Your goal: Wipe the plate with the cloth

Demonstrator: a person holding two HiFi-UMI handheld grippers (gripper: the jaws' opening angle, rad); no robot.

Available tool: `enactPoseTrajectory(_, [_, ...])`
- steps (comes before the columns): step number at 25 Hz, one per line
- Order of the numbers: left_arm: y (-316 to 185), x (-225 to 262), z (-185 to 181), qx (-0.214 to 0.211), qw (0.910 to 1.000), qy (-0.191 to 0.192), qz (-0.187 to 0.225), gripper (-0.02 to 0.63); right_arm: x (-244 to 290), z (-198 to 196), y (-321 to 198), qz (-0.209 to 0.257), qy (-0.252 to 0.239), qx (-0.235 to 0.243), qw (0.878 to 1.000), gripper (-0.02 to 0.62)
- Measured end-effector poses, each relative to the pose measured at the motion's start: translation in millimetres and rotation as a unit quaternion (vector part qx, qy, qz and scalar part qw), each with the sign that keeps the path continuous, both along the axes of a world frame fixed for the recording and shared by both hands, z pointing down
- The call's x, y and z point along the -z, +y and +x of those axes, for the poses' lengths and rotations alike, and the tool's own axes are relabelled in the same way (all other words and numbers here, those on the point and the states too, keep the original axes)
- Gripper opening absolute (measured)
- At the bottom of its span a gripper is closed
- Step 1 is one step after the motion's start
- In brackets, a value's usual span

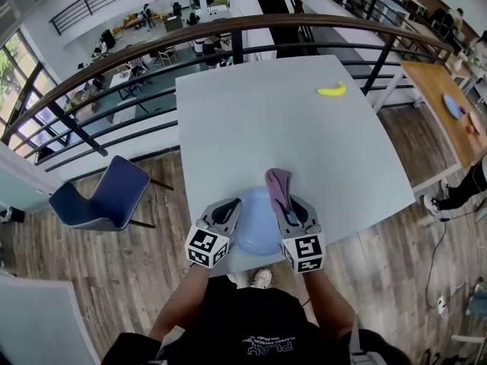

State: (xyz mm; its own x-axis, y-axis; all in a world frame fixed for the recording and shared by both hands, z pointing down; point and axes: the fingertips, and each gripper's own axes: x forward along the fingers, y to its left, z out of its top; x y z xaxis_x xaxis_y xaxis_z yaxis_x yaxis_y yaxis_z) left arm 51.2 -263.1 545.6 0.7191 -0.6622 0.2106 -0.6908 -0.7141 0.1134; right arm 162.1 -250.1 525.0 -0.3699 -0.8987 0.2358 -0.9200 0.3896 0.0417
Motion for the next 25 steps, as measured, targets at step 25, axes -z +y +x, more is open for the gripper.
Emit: enactPoseTrajectory(25, [-3,-133,-42,0.104,0.9634,-0.068,-0.237,0.16,-57,-15,7,-0.068,0.006,0.027,0.997,0.104])
